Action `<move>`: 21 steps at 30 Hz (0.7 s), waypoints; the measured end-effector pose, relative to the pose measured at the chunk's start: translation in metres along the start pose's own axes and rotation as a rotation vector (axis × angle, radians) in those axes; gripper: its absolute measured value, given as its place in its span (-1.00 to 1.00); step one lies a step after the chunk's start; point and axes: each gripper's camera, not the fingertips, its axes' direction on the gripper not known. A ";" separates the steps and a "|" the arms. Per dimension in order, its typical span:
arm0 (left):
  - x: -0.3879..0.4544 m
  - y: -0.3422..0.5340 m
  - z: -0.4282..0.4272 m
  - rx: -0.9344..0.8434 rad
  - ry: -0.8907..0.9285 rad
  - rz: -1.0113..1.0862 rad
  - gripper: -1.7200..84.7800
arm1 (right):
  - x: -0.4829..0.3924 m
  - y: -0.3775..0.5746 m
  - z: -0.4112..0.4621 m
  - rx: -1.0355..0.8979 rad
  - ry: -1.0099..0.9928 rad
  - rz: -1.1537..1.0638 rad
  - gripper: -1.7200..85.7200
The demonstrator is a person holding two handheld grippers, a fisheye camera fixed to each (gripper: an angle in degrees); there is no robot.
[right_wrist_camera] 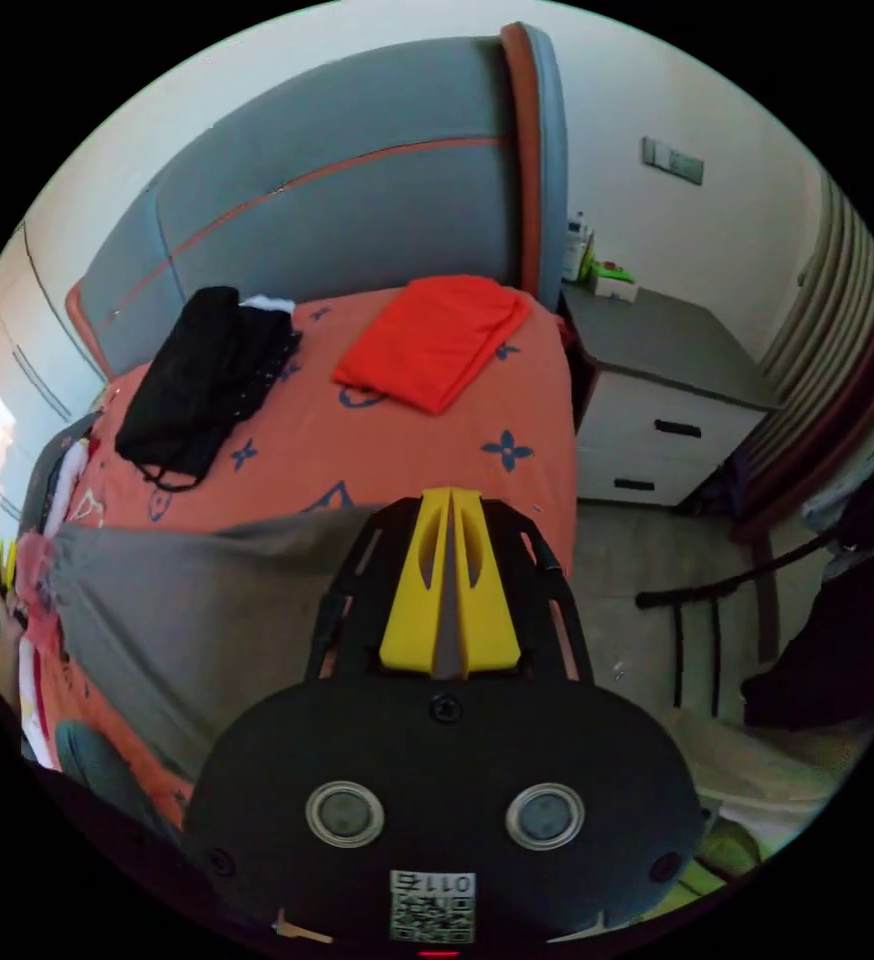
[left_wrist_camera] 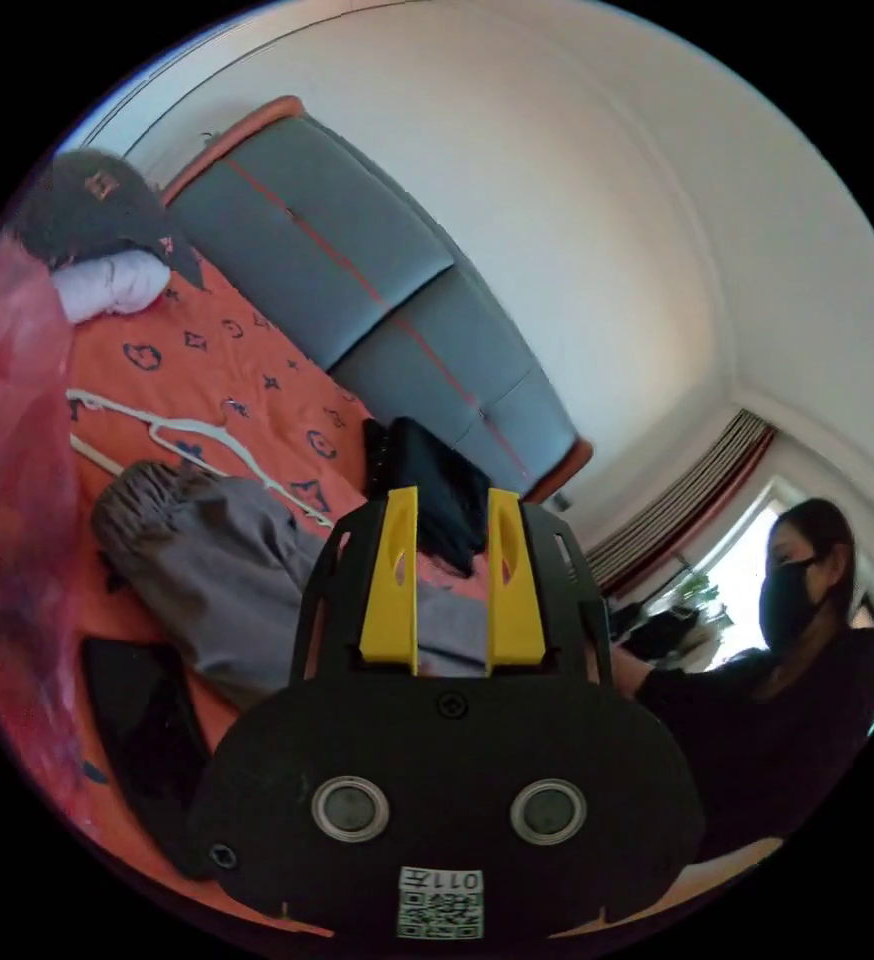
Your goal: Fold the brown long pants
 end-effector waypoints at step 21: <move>-0.072 -0.036 0.060 -0.163 0.181 -0.187 -0.79 | -0.002 0.048 -0.023 -0.044 -0.156 0.086 -0.94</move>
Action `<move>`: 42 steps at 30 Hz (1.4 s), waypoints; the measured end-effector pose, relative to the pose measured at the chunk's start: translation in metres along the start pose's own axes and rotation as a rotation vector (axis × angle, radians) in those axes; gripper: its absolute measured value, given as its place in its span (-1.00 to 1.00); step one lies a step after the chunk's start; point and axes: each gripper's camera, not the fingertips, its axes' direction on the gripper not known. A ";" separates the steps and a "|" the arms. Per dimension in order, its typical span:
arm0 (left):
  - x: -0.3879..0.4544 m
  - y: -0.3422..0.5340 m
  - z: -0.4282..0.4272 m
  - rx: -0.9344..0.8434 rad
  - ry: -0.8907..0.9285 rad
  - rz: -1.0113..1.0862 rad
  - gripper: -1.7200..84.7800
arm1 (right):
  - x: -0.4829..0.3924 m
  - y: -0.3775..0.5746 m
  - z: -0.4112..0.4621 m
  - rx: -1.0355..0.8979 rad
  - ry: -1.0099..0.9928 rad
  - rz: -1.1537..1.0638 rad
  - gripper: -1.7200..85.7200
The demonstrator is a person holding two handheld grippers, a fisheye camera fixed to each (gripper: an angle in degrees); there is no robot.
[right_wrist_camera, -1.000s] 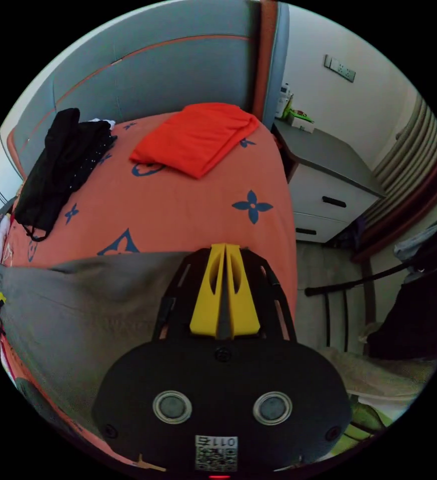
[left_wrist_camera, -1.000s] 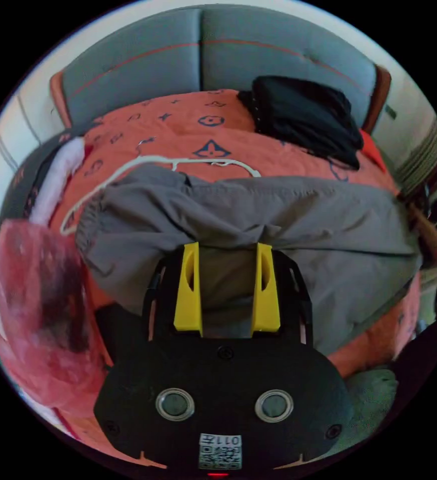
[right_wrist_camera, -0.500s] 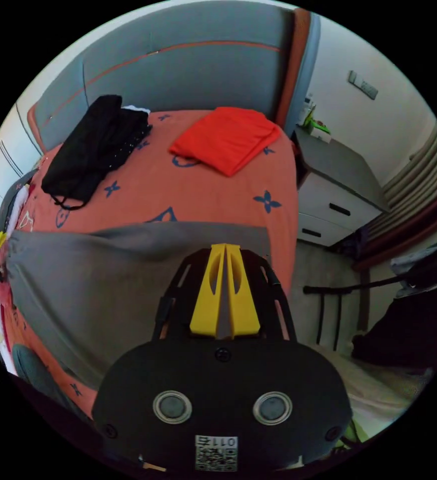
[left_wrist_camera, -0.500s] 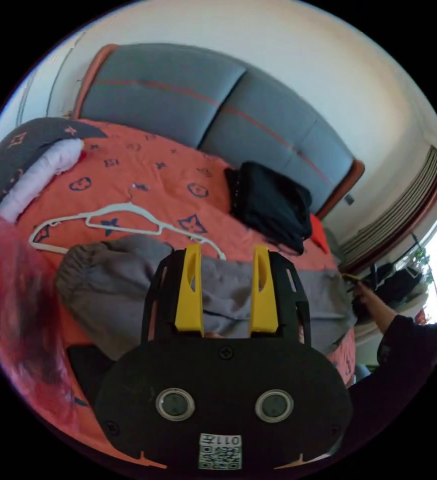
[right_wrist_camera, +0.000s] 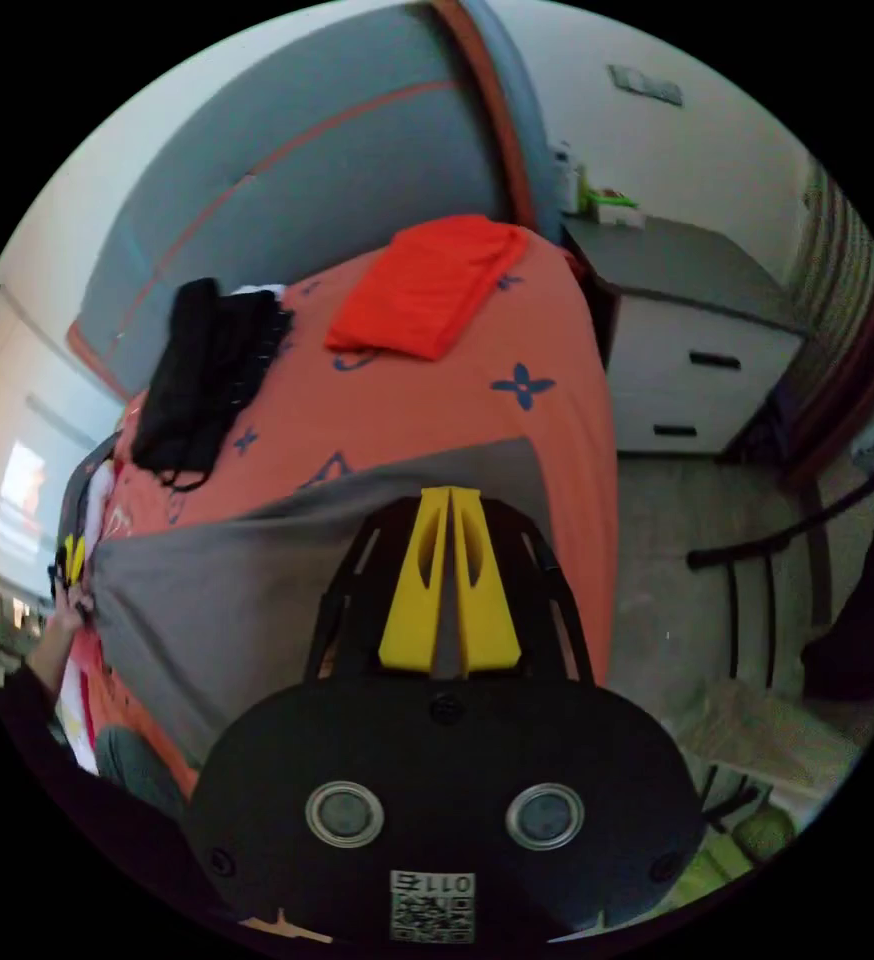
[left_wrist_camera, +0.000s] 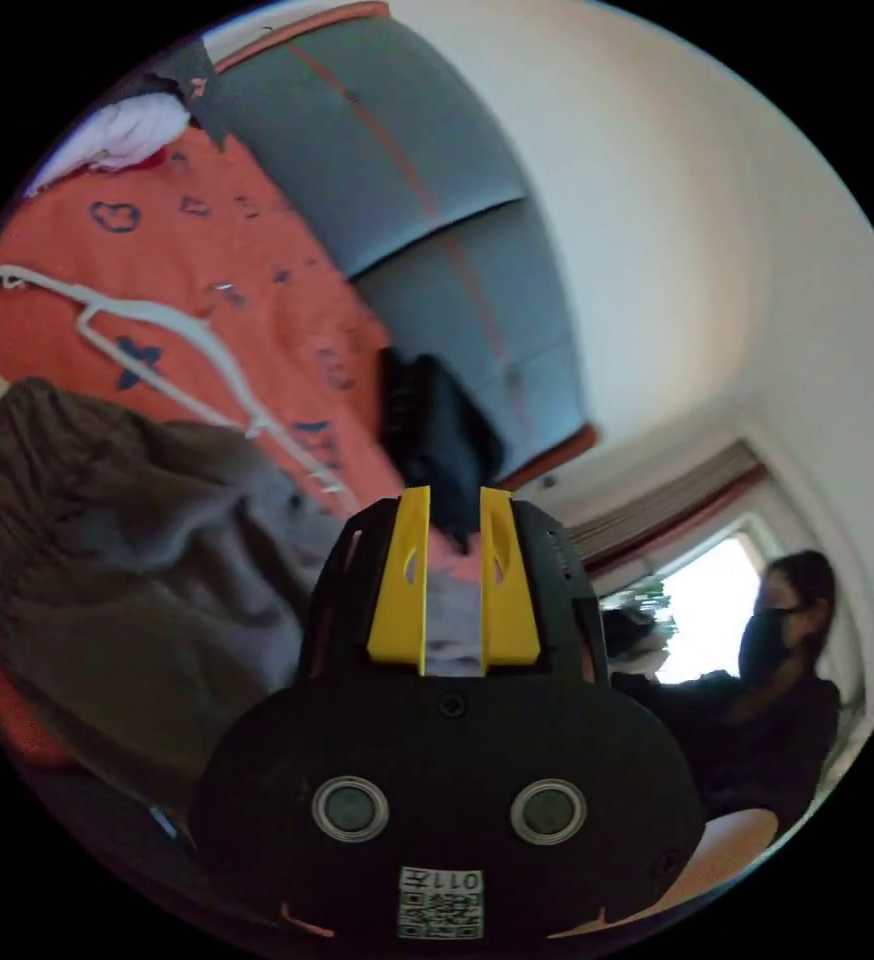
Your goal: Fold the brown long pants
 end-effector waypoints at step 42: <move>0.176 0.141 -0.160 -0.162 -0.318 0.038 -0.56 | -0.337 0.269 -0.182 -0.139 0.036 -0.432 -0.93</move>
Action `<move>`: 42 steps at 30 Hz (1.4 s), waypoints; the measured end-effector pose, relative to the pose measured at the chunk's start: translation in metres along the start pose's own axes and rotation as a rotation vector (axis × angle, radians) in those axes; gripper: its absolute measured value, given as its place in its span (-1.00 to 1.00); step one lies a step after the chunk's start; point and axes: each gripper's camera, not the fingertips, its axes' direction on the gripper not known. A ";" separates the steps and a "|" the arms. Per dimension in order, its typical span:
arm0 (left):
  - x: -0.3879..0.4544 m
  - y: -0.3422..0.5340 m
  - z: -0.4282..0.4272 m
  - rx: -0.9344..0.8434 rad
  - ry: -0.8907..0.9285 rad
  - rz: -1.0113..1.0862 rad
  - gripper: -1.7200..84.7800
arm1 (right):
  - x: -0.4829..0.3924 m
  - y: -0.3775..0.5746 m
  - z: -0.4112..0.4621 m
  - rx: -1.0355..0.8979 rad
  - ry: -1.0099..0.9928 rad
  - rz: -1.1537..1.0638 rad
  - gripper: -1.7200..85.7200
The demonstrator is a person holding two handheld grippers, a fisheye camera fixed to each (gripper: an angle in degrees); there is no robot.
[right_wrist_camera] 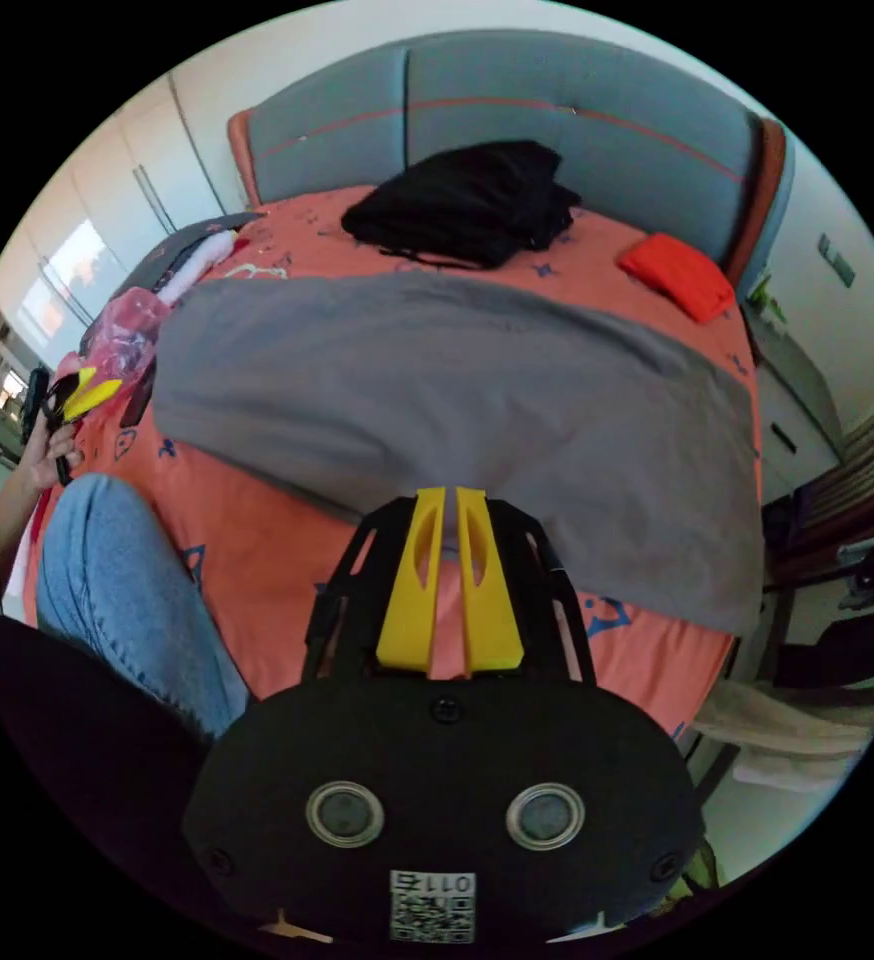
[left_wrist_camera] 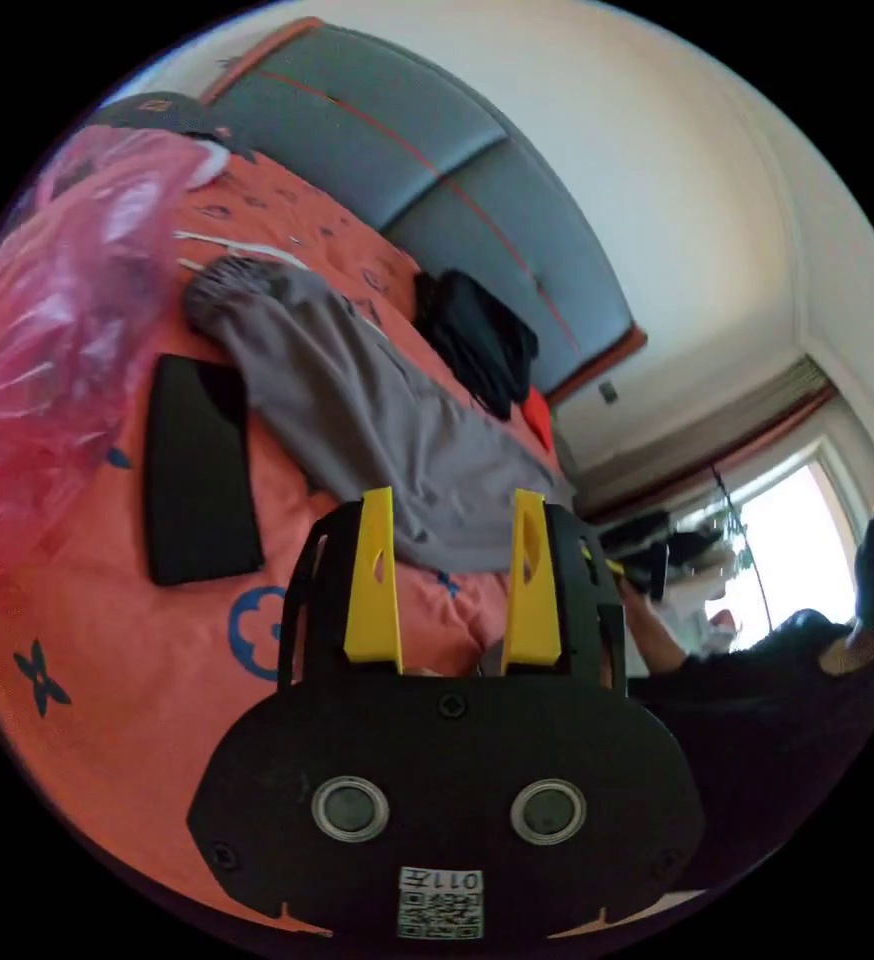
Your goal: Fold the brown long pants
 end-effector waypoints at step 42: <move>0.397 -0.089 0.262 -0.395 -0.133 0.559 -0.55 | 0.026 0.035 -0.069 0.172 0.060 0.182 -0.92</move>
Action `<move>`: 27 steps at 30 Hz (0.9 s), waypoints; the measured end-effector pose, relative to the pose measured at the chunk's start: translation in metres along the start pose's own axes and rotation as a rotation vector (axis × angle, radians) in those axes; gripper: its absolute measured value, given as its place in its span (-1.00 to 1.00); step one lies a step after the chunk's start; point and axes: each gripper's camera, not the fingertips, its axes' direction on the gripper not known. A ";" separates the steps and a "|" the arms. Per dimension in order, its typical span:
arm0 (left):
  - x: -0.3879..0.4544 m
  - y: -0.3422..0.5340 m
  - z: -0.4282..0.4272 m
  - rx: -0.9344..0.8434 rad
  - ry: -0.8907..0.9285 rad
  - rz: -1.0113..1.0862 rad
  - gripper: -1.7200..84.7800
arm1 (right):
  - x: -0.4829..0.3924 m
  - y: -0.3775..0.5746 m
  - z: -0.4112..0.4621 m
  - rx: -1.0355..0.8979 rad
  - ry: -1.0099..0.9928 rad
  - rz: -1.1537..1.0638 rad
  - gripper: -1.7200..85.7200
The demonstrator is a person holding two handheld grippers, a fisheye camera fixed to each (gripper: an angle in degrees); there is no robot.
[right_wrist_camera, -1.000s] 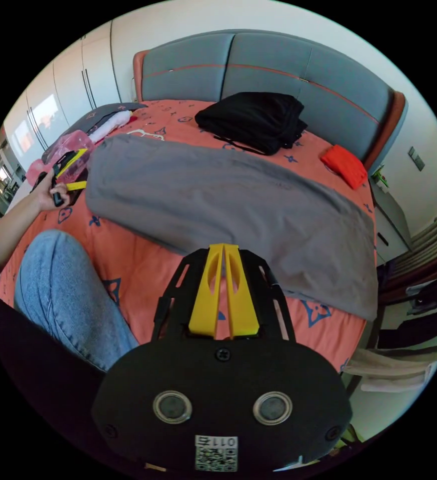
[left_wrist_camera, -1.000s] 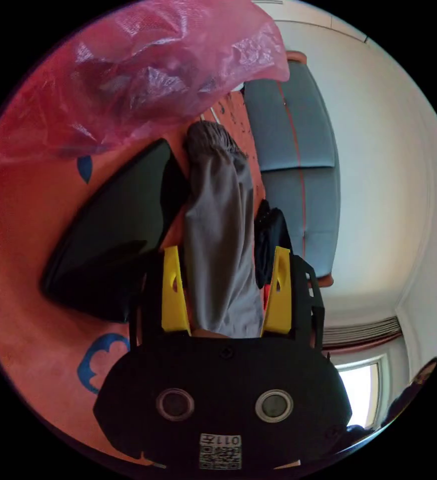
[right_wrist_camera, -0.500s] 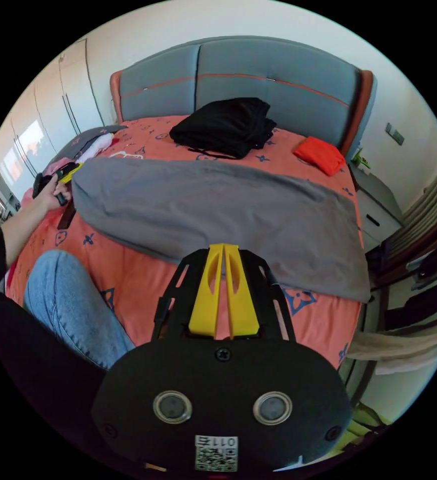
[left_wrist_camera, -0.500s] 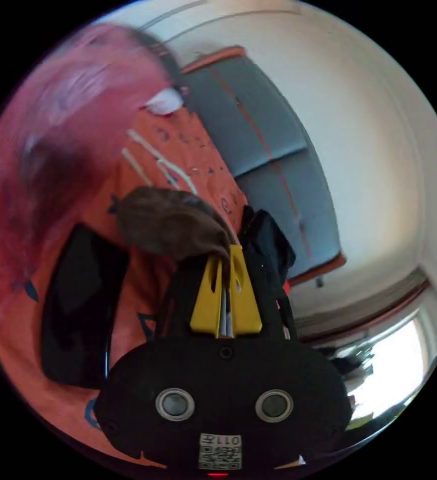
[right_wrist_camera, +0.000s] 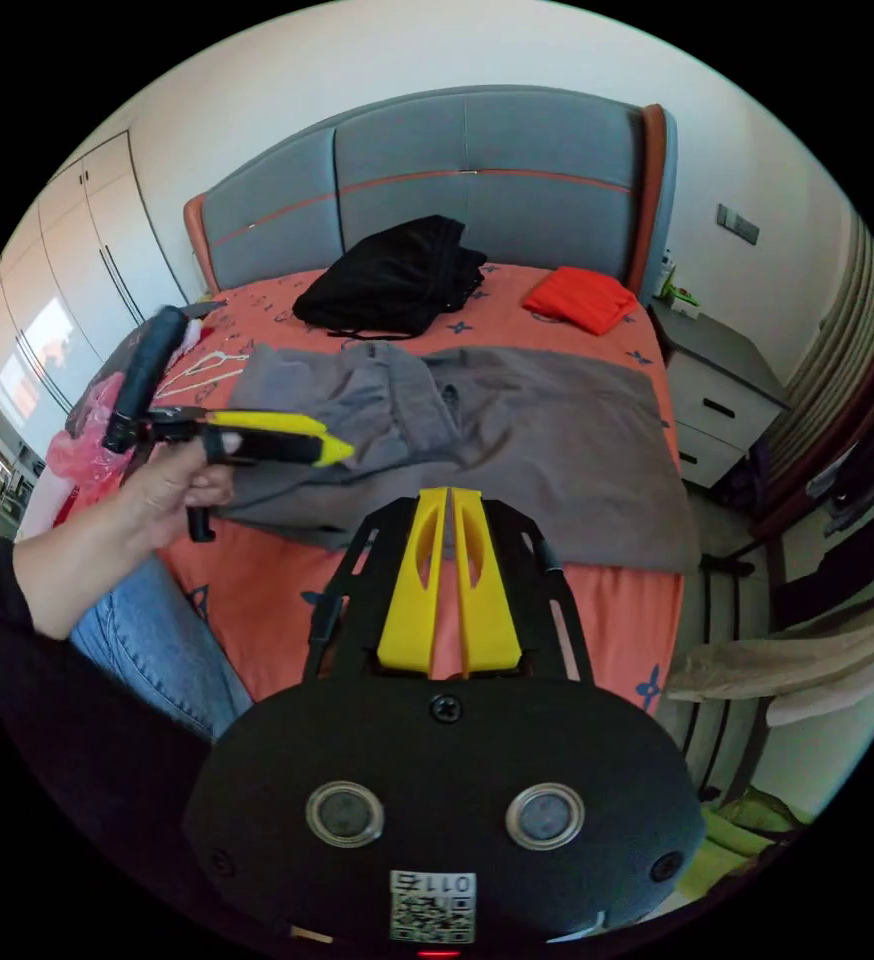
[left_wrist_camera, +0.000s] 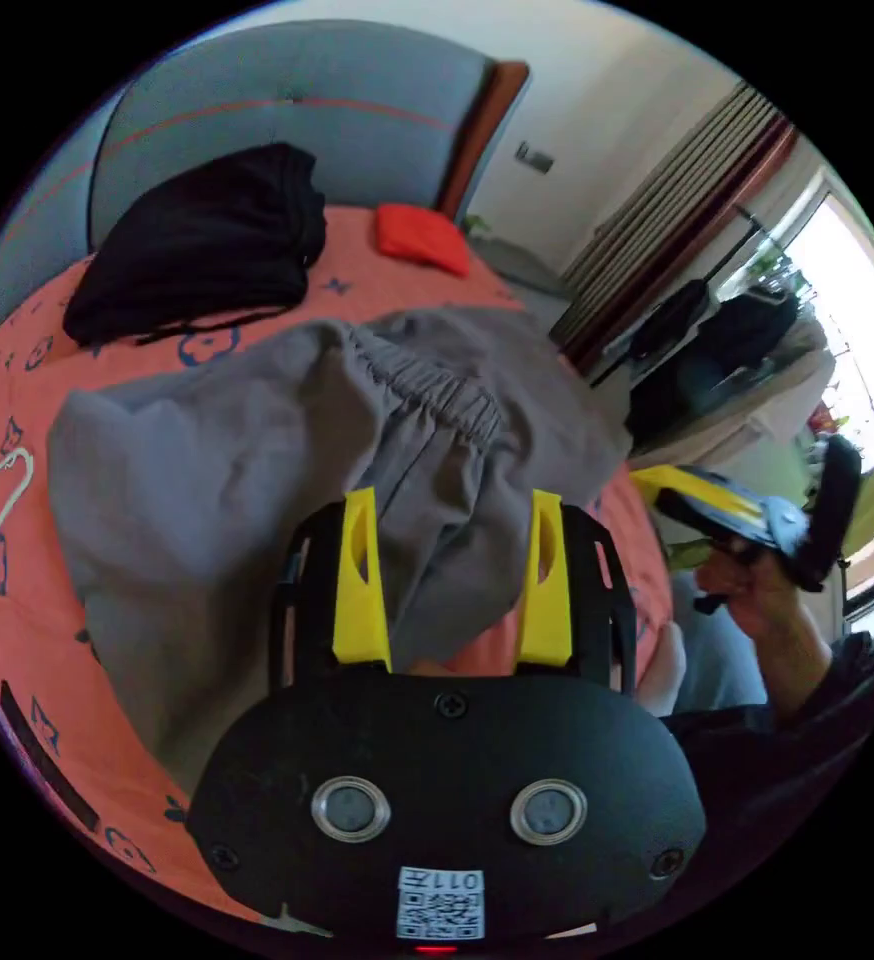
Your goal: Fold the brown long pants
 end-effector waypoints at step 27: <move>-0.172 0.044 -0.141 0.706 0.252 -0.608 -0.60 | 0.036 -0.312 0.258 -0.512 -0.497 -0.219 -0.80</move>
